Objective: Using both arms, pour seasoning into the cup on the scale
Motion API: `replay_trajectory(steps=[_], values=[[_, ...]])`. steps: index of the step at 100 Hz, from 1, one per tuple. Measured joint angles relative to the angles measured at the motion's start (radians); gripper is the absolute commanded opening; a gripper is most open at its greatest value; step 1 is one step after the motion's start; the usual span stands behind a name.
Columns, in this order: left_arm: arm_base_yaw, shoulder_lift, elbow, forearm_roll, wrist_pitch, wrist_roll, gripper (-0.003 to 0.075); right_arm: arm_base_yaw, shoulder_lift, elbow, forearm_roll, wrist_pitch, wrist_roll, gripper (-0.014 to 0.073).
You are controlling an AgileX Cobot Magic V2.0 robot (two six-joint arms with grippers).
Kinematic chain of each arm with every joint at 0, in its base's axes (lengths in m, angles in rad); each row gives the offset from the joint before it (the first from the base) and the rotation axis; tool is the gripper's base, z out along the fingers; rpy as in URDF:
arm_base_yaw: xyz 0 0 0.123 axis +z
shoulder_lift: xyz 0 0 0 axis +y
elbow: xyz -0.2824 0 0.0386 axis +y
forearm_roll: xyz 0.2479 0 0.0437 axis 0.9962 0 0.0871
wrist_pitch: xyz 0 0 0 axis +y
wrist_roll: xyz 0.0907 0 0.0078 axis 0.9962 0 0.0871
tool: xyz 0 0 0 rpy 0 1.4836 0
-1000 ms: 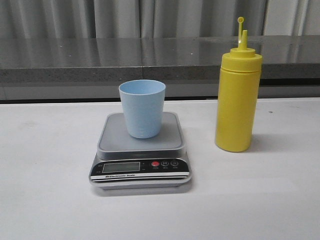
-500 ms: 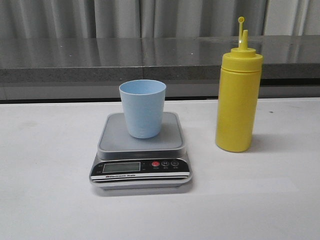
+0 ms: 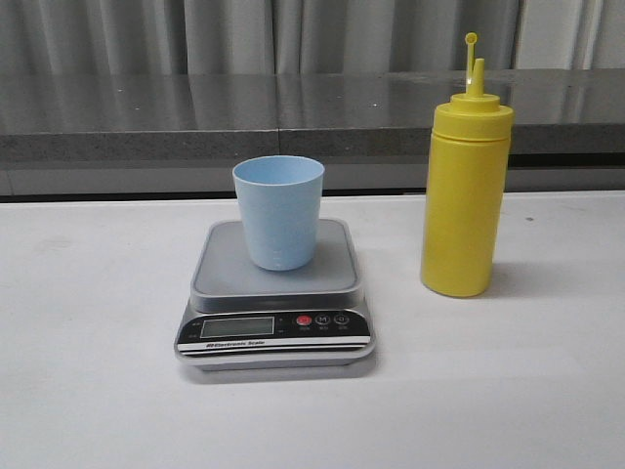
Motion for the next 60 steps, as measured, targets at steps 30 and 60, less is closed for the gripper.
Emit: replay_trajectory(steps=[30,60], values=[[0.015,0.0,0.076,0.031,-0.086,0.0,-0.0018,0.0,0.0,0.0,0.0,0.0,0.0,-0.0068],[0.051,-0.099,0.267,0.031,-0.237,0.0,-0.0018,0.0,0.0,0.0,0.0,0.0,0.0,-0.0068]])
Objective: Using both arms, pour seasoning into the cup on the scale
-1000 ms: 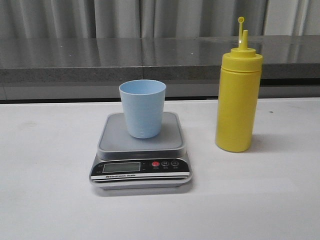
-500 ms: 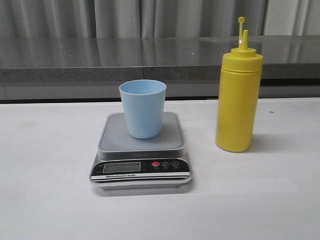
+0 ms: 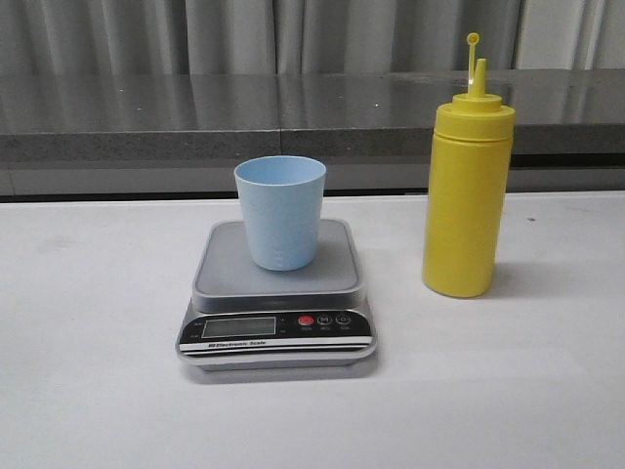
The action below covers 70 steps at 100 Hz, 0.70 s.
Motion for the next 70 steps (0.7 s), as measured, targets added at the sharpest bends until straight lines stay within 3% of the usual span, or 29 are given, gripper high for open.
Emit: replay_trajectory(steps=[20,70], values=[[0.02,-0.1,0.077,0.0,-0.012,0.0,-0.0018,0.0,0.0,0.0,0.0,0.0,0.0,-0.0068],[0.048,-0.1,0.079,-0.046,-0.022,-0.002,-0.0018,0.0,0.0,0.0,0.0,0.0,0.0,-0.0068]])
